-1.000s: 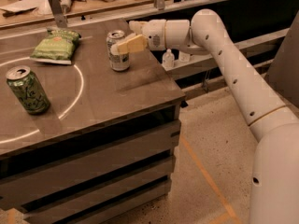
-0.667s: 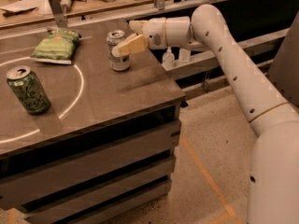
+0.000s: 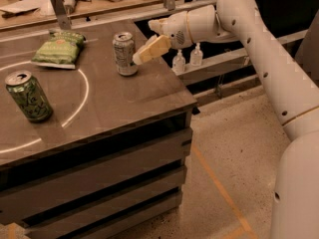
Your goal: Place 7up can upright
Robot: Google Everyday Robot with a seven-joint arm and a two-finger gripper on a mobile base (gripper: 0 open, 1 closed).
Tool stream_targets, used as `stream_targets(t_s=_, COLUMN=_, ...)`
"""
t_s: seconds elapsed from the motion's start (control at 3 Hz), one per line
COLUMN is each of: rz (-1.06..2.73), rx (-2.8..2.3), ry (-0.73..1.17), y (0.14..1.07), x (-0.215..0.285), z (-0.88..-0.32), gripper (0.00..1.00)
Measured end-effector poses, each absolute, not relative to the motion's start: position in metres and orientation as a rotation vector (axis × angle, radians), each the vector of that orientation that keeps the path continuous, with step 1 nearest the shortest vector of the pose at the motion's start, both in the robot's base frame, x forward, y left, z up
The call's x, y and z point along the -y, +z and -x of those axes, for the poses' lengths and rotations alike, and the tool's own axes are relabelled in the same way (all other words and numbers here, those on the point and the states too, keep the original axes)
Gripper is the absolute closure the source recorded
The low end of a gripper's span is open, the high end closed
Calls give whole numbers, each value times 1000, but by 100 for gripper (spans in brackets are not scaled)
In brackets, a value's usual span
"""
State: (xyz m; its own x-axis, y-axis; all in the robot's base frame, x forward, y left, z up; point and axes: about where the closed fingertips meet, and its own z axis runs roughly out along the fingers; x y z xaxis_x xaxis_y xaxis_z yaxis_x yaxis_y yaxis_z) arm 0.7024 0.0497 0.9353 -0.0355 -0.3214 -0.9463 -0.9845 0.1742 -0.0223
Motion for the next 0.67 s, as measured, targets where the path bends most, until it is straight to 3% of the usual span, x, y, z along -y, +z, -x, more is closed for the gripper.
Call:
stream_targets(t_s=0.33, rz=1262, rx=-1582, ry=867, y=932, x=-8, z=-696, gripper=0)
stream_targets(t_s=0.67, rz=1262, rx=-1582, ry=867, y=932, x=-8, z=-696, gripper=0)
